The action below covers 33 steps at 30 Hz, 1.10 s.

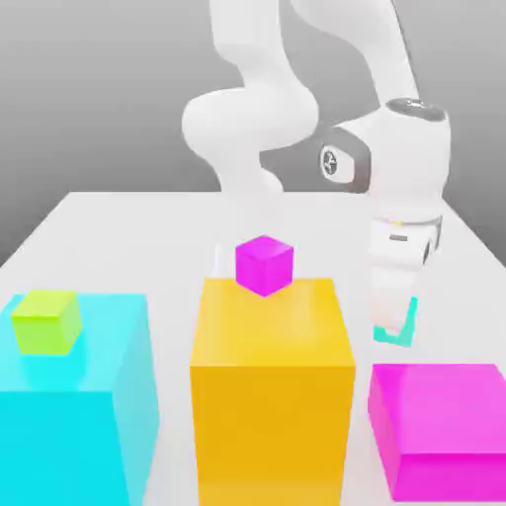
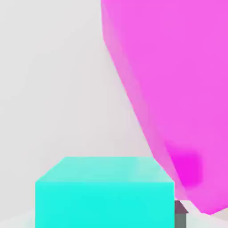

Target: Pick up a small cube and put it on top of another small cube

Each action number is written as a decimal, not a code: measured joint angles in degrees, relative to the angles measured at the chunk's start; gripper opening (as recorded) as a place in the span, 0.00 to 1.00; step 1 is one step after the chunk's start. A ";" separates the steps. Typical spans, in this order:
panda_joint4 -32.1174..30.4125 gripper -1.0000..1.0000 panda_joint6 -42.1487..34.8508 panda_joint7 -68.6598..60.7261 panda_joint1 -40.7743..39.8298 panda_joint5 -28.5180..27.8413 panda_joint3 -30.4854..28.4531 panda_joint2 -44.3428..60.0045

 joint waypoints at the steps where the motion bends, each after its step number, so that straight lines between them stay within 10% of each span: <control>1: 0.98 0.00 -0.73 -2.40 0.01 0.07 -0.78 -0.41; 33: 23.11 0.00 -34.59 -79.19 -3.22 -8.90 -26.63 -8.59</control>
